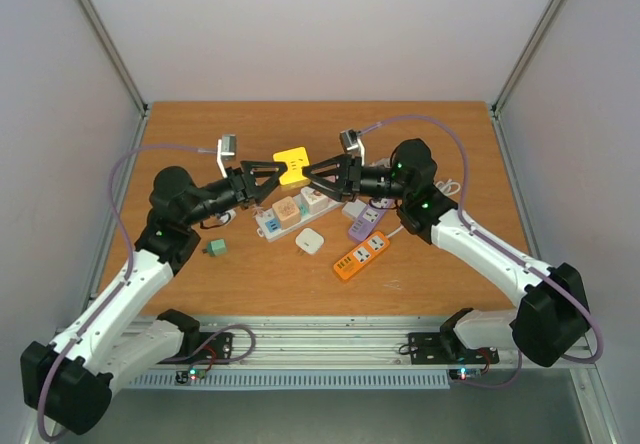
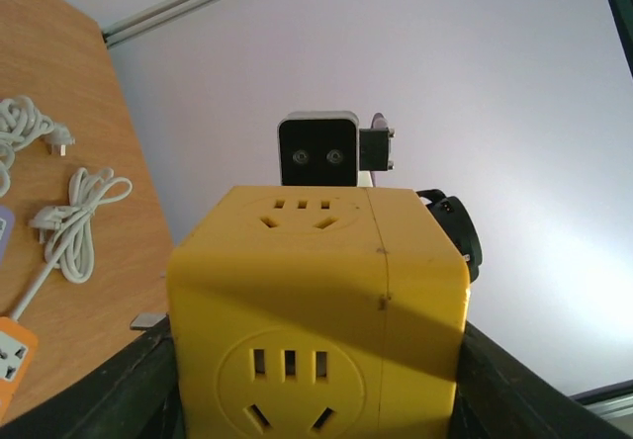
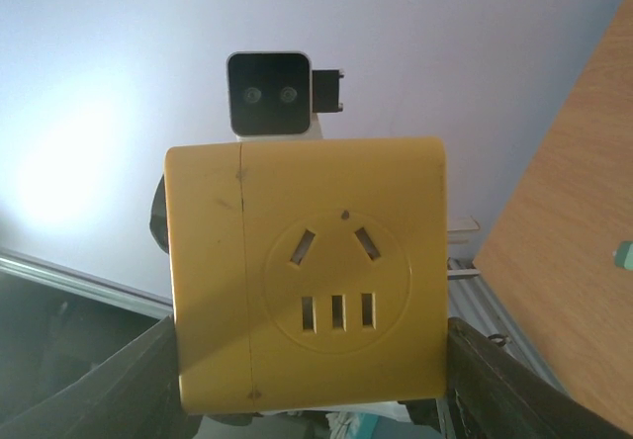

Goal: Insert the plug

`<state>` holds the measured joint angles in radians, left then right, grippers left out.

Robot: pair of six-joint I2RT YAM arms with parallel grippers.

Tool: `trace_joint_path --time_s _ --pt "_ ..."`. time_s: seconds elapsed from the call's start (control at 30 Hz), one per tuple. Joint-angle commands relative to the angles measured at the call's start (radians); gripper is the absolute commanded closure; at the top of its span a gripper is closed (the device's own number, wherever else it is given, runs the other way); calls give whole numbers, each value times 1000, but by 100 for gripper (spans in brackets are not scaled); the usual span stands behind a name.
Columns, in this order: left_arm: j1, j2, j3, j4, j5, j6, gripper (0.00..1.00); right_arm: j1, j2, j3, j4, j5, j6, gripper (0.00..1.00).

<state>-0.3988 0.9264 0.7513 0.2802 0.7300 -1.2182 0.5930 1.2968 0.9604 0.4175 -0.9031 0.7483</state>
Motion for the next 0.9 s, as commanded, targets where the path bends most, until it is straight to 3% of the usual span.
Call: trace_joint_path --time_s 0.0,0.13,0.3,0.47,0.63,0.87 --pt "-8 16 52 -80 -2 45 54 17 -23 35 -137 11 -170 43" --pt "-8 15 118 -399 -85 195 61 17 -63 99 -490 95 -481 23" --pt "-7 42 185 -660 -149 406 62 18 -107 157 -762 310 -826 10" --pt "-6 91 205 -767 -100 522 64 21 -142 155 -802 311 -1069 14" --pt "-7 130 214 -832 -39 589 62 100 -161 153 -868 407 -1339 13" --pt "-8 153 199 -841 29 621 61 187 -122 141 -830 455 -1508 11"
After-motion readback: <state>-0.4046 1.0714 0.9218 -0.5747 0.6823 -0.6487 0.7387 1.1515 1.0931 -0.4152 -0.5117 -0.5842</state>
